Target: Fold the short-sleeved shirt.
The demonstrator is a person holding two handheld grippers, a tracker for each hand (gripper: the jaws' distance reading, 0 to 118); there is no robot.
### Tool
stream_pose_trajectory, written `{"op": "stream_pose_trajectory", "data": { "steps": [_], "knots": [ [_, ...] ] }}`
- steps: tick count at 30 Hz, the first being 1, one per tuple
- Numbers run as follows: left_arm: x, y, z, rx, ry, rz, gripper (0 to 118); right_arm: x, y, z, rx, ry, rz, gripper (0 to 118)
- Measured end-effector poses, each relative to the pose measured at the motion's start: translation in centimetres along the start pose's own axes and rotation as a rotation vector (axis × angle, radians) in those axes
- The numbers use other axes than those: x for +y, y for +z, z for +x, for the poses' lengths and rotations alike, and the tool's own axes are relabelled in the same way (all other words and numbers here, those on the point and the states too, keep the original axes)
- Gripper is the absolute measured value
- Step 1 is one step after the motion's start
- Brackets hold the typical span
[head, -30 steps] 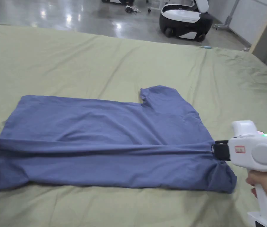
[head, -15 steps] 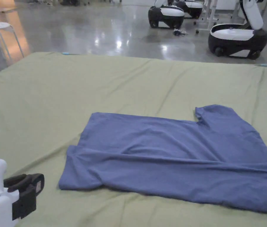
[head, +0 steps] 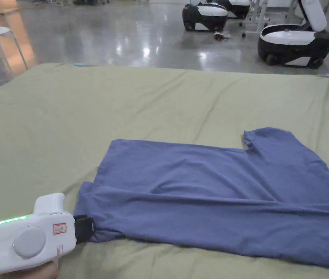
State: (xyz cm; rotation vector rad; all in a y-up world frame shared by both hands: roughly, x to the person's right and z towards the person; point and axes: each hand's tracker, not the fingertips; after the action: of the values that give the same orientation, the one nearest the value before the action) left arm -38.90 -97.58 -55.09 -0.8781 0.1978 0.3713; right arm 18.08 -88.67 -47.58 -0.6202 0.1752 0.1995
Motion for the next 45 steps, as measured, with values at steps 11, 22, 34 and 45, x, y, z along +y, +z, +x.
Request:
{"op": "stream_pose_trajectory", "data": {
  "steps": [11,22,34,45],
  "knots": [
    [-1.9,6.6,4.7,-0.016,-0.394,0.167,5,-0.5,-2.9,2.0,0.011,-0.028,-0.033,0],
    [0.7,7.5,2.9,-0.026,-0.339,0.173,5,0.3,-10.5,8.7,-0.038,-0.258,-0.101,106],
    [1.0,9.1,2.9,-0.059,-0.309,0.154,5,0.2,-10.3,8.9,0.045,-0.229,-0.087,10],
    [-2.2,15.2,-0.9,-0.190,-0.276,0.109,5,-0.3,0.0,9.1,0.065,-0.055,-0.098,10]
  ]
}}
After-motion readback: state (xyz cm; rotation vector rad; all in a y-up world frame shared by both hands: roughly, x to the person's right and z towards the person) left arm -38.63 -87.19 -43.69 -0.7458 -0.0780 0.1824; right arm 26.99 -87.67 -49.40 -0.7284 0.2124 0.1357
